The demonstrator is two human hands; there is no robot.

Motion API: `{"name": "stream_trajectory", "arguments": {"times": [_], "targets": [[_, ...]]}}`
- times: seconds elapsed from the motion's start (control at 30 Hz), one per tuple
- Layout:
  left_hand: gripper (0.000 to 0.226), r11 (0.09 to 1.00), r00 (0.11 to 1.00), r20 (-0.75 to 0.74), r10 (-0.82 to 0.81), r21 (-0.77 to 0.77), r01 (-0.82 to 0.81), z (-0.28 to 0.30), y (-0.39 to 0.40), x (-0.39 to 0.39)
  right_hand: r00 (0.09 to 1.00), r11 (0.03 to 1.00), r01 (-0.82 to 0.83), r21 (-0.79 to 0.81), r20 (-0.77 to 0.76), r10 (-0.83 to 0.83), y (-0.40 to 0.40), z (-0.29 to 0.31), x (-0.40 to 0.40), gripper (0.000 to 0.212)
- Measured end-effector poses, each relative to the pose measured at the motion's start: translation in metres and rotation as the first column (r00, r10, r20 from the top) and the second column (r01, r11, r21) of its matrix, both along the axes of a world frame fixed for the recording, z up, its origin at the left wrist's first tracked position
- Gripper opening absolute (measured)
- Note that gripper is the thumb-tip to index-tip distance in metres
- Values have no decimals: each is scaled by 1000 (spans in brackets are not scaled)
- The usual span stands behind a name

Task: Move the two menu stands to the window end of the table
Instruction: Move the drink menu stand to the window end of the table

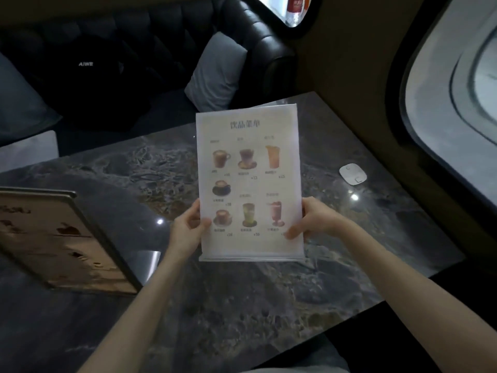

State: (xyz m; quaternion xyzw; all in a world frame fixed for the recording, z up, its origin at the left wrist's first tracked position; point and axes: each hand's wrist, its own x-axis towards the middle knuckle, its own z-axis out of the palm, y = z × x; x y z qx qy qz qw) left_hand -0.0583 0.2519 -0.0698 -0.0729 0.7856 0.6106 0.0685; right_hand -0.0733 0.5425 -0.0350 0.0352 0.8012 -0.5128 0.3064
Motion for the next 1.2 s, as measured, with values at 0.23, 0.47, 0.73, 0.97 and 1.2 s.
{"name": "stream_trajectory", "arguments": {"times": [0.23, 0.47, 0.73, 0.97, 1.2], "targets": [[52, 993, 994, -105, -39, -112, 27, 36, 78, -47, 993, 990, 100, -99, -44, -105, 73, 19, -2, 23], [51, 982, 980, -163, -110, -169, 82, 47, 178, -89, 945, 947, 254, -198, -156, -286, 150, 27, 3, 21], [41, 953, 958, -198, -208, -262, 153, 55, 298, -126, 808, 899, 427, -97, -405, -428, 226, 14, 15, 25], [39, 924, 939, -175, -296, -302, 234, 43, 376, -146, 677, 808, 586, 52, -579, -454, 266, -12, 27, 23], [35, 871, 893, -130, -431, -319, 374, 23, 418, -153, 641, 723, 684, 98, -554, -531, 291, -40, 31, 17]]}}
